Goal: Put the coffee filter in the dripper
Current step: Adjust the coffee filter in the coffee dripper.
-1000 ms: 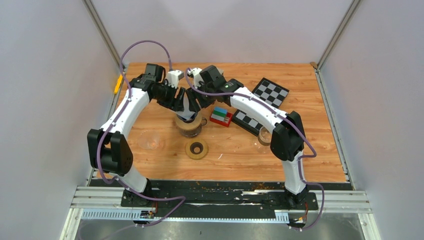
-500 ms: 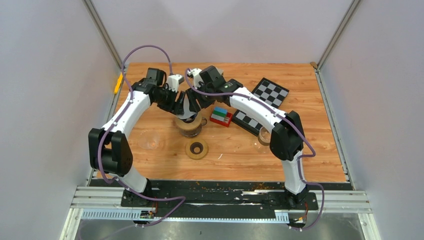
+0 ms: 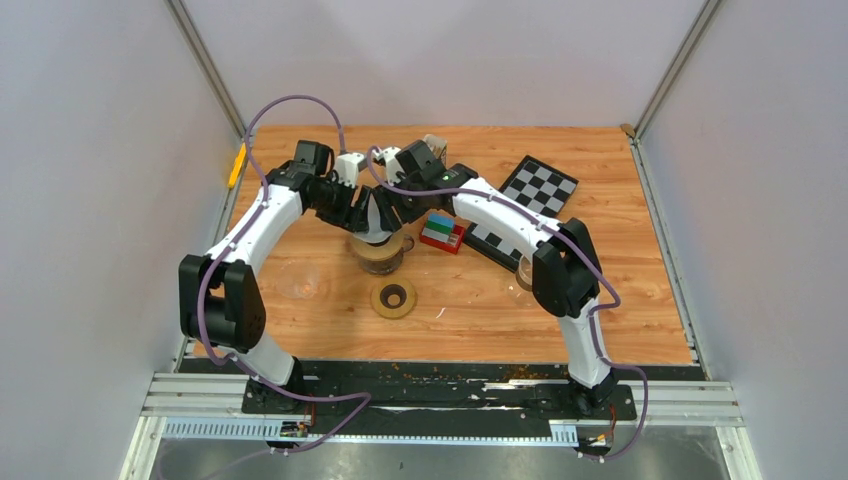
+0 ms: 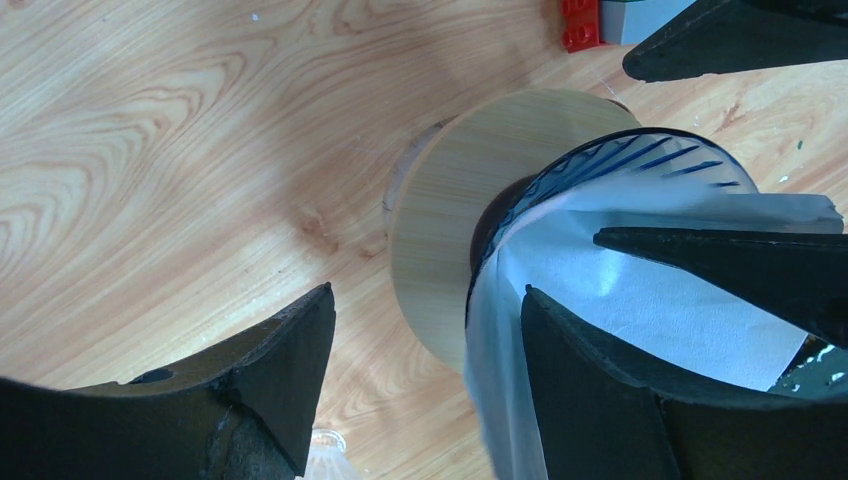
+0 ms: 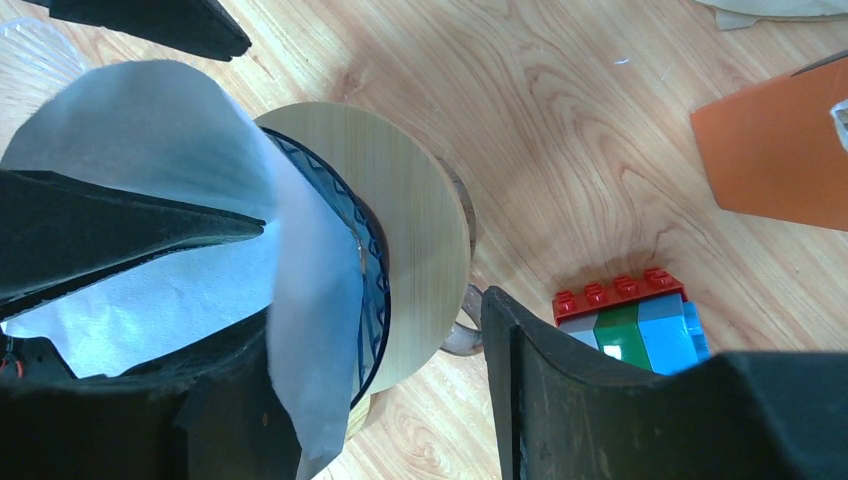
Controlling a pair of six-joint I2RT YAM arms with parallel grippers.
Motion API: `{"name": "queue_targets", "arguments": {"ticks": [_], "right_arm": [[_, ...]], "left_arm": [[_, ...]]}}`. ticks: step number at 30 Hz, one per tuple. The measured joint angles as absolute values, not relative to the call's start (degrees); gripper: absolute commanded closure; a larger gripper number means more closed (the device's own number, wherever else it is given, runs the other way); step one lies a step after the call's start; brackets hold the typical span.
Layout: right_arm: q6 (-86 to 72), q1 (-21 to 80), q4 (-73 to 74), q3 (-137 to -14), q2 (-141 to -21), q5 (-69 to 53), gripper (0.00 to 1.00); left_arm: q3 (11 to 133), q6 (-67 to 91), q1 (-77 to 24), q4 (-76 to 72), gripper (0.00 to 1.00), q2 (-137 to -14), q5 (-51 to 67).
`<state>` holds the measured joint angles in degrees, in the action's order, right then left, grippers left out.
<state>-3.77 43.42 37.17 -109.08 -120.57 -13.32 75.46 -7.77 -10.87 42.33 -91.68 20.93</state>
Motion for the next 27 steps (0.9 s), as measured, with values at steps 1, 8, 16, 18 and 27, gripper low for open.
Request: {"name": "queue_targets", "arguments": {"ticks": [1, 8, 16, 18, 27], "right_arm": [[-3.77, 43.42, 37.08, -108.86, -120.57, -13.32, 0.42], [-3.79, 43.42, 36.16, -108.14, -120.57, -13.39, 0.40], [-3.81, 43.35, 36.23, -108.16, -120.55, -14.33, 0.37], [-3.90, 43.33, 36.29, -108.16, -120.46, -14.63, 0.36], [-4.36, 42.85, 37.43, -109.16, -118.19, -15.75, 0.34]], "left_arm": [[75.31, -7.75, -10.87, 42.17, 0.24, -91.70, 20.93], [74.70, -7.62, -10.87, 41.45, 0.24, -91.85, 21.06], [74.72, -7.62, -10.87, 41.34, 0.23, -91.85, 21.04], [74.74, -7.62, -10.87, 41.43, 0.23, -91.85, 21.04], [76.75, -7.60, -10.87, 42.46, 0.22, -91.77, 21.12]]}}
